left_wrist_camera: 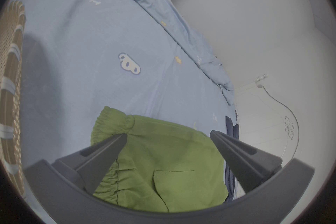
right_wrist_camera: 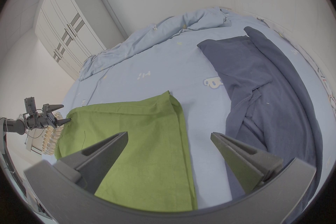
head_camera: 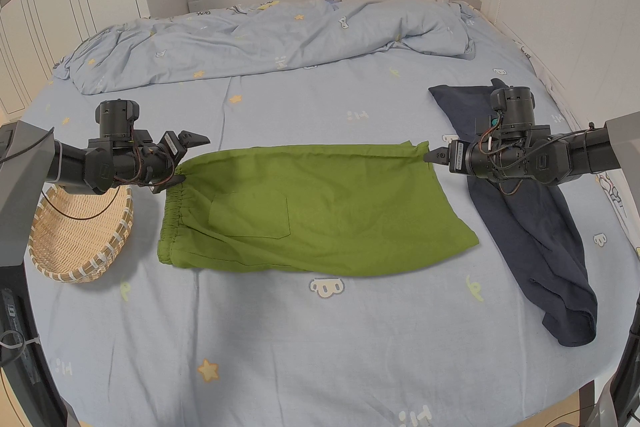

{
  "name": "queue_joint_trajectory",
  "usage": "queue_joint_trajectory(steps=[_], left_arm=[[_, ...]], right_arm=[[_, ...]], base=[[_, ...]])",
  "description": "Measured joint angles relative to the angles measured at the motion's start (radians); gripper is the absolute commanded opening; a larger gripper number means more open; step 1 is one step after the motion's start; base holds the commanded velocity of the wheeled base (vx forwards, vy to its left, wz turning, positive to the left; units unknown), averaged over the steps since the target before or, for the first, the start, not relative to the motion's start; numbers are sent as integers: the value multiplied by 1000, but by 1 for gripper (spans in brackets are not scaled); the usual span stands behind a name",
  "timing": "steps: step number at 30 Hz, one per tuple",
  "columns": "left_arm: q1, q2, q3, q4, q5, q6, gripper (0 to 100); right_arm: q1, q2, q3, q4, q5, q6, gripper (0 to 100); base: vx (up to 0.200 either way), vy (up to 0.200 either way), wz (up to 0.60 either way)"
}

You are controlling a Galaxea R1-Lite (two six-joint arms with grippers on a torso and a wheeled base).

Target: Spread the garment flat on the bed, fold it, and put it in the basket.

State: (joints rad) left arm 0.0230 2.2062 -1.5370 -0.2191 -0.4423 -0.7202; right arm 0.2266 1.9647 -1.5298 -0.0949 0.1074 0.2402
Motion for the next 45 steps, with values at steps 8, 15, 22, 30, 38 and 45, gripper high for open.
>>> queue_joint_trajectory(steps=[8, 15, 22, 30, 38, 45], left_arm=[[3, 15, 44, 0, 0, 42, 100], [7, -73, 174, -1, -3, 86, 100], [13, -189, 333, -24, -13, 93, 100], [36, -237, 497, -163, -19, 113, 100], [63, -190, 529, -173, -24, 194, 100], [38, -135, 519, -187, -23, 200, 100]], right_arm=[[-28, -6, 11, 0, 10, 22, 100], [-63, -20, 19, 5, 109, 82, 100], [-114, -50, 48, 14, 212, 120, 100], [-133, -82, 85, 16, 235, 127, 100], [-135, -94, 102, 16, 235, 126, 100], [-130, -97, 110, 13, 234, 125, 100]], base=[[0, 0, 0], [0, 0, 0], [0, 0, 0], [0, 0, 0], [0, 0, 0], [0, 0, 0]])
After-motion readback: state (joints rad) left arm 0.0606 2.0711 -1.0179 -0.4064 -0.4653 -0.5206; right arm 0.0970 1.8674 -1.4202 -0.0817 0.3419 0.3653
